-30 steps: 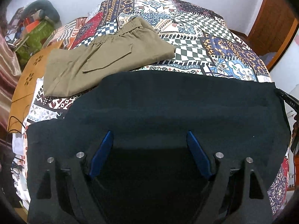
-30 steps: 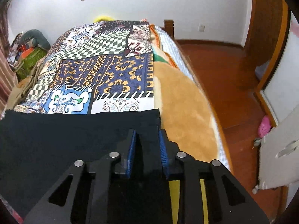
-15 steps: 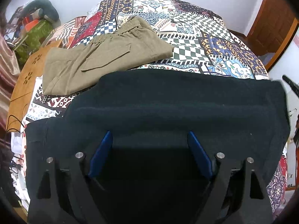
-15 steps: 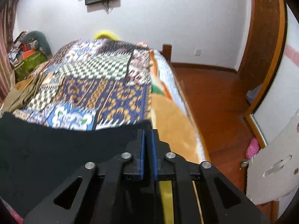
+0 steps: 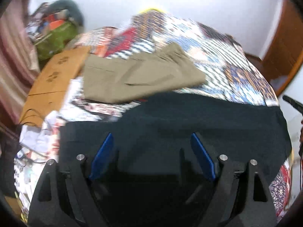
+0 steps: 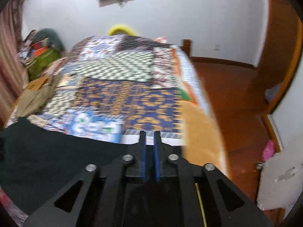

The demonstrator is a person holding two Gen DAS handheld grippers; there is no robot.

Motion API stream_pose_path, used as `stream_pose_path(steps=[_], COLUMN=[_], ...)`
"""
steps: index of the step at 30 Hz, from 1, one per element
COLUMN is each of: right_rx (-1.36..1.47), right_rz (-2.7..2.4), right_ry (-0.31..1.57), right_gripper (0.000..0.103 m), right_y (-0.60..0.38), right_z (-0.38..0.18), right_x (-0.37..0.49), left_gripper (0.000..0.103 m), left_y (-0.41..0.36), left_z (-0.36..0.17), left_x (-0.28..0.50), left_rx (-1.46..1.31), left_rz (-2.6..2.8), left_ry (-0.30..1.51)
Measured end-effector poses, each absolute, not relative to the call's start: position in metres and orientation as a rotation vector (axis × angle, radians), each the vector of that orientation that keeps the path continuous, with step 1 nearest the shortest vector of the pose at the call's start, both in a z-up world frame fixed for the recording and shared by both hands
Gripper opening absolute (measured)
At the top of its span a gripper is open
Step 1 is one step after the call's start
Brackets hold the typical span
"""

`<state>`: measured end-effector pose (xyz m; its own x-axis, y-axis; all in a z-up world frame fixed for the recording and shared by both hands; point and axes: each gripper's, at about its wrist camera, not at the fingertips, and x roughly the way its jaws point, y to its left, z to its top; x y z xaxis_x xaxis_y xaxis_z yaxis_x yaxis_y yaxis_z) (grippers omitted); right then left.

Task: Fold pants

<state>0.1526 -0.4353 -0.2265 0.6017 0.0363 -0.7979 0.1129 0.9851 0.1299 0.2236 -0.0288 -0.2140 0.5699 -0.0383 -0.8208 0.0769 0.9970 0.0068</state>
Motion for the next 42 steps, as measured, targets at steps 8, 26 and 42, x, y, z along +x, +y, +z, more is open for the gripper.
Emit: stream_pose_path(steps=[8, 26, 42], right_rx=[0.121, -0.066, -0.152], right_rz=[0.257, 0.654, 0.746], right_ry=[0.924, 1.151, 1.264], right_gripper=[0.036, 0.046, 0.027], right_y=[-0.323, -0.118, -0.074], right_z=[-0.201, -0.25, -0.278], right_x=[0.208, 0.291, 0.302], left_gripper=[0.083, 0.083, 0.039], left_y=[0.071, 0.145, 0.135], left_z=[-0.2, -0.282, -0.291], left_x=[0.225, 0.271, 0.286], left_rx=[0.022, -0.135, -0.158], left_rz=[0.096, -0.003, -0.096], left_ry=[0.899, 1.103, 1.107])
